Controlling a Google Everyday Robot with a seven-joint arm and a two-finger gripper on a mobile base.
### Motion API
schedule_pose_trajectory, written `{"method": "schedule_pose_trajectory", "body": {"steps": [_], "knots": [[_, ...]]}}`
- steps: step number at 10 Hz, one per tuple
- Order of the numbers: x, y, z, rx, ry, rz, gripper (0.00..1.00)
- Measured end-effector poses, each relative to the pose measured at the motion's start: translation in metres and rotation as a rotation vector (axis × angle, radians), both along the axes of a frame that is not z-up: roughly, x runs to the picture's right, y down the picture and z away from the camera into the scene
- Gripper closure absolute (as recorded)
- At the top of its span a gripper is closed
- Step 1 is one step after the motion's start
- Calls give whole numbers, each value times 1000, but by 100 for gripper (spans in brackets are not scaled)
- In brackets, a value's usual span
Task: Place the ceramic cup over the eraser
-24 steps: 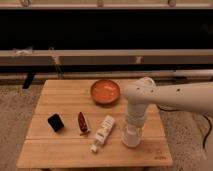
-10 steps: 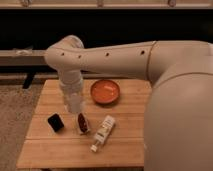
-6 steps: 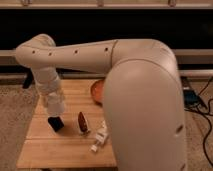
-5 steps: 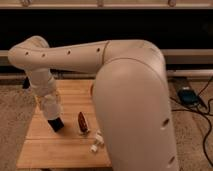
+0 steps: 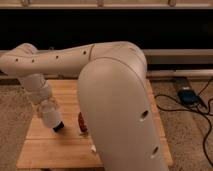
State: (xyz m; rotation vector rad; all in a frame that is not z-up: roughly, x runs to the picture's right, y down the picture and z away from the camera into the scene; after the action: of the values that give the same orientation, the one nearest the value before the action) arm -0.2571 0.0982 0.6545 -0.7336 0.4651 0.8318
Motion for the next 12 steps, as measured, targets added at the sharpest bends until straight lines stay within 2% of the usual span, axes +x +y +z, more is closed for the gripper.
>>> {"method": "schedule_pose_trajectory", "body": {"steps": [2,4,5,6,7,12], "knots": [[4,8,10,2,-2,2,100],[7,15,28,31,-38,34,100],[6,19,34,60,-69,61,99],[9,18,39,74,-72,67,94],[8,21,42,69,-72,67,86],[8,53,89,4,7,10,36]]}}
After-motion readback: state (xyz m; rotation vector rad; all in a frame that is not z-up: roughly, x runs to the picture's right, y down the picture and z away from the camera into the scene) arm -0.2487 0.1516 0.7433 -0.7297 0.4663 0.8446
